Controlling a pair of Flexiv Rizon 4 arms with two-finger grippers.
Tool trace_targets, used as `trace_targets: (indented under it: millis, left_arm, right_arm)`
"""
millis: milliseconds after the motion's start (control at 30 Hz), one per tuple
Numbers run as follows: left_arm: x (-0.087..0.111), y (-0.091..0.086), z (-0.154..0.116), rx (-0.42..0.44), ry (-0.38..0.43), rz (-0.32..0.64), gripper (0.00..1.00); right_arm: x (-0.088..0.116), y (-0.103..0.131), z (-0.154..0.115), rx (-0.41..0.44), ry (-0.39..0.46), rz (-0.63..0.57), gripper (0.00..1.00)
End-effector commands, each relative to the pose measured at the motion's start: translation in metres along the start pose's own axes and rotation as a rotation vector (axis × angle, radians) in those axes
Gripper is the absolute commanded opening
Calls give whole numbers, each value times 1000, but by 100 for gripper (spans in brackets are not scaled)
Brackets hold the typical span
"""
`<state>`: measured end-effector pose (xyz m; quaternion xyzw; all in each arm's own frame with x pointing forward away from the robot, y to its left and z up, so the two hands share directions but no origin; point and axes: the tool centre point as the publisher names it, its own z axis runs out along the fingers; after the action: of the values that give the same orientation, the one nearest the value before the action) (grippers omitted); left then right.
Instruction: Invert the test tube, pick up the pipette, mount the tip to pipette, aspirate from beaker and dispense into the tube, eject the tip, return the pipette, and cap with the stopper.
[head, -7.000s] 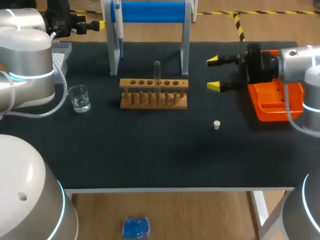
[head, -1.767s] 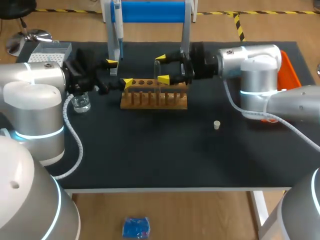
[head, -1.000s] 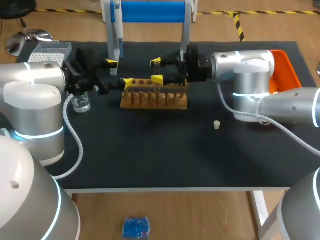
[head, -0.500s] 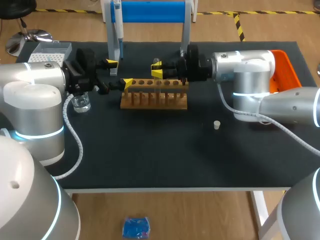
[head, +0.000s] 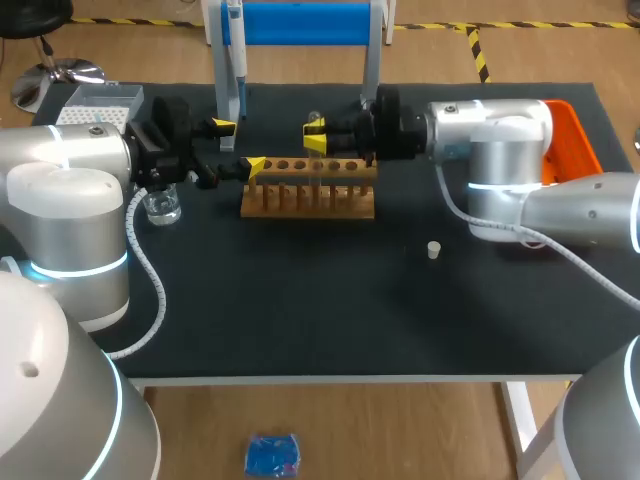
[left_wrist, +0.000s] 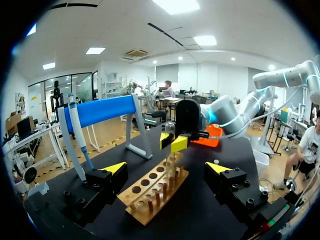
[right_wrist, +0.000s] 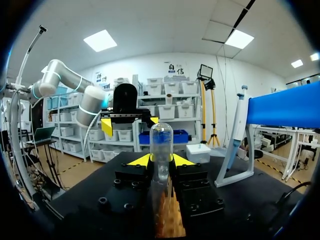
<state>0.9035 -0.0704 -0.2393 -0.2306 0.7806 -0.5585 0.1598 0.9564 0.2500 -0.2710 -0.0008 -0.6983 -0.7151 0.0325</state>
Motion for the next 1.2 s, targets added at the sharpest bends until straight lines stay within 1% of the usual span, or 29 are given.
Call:
trace_targets:
  millis: [33, 633, 1200]
  left_arm:
    - [1, 2, 1, 7, -5, 2, 100]
    - [1, 2, 1, 7, -5, 2, 100]
    - [1, 2, 1, 7, -5, 2, 100]
  right_arm:
    - [2, 5, -2, 3, -6, -4, 0]
    - [5, 29, -2, -4, -18, -25, 0]
    - [12, 59, -3, -20, -24, -56, 0]
